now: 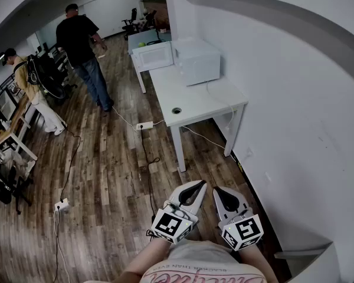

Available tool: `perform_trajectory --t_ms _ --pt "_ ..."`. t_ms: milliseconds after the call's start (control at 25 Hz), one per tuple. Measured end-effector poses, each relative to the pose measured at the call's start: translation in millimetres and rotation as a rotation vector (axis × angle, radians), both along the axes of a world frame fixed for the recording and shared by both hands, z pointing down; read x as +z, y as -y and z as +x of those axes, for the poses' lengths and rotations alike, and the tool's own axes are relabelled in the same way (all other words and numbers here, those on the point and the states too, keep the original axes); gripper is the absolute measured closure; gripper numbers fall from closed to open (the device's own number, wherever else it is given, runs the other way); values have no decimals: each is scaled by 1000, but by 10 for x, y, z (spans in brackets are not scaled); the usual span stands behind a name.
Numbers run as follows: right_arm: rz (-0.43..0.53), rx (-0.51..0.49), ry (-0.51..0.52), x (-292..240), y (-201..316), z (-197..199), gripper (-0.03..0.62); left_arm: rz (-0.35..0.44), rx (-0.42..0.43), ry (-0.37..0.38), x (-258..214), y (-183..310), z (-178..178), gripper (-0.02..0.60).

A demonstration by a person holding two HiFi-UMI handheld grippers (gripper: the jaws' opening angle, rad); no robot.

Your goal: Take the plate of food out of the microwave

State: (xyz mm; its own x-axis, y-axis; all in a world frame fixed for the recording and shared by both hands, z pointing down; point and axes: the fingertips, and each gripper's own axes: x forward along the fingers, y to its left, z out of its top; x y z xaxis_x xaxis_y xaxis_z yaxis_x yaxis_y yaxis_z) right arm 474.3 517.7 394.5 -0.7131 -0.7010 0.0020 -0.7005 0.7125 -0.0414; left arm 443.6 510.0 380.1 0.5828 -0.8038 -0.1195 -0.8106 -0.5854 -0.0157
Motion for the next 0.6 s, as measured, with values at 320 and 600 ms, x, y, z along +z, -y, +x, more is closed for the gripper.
perform_trajectory --t_ms 320,600 --pt "-9 9 -11 18 51 -149 582 -6 1 -14 -7 66 -177 577" --pt "-16 30 -15 20 111 -379 583 -18 31 -18 -1 144 -383 577"
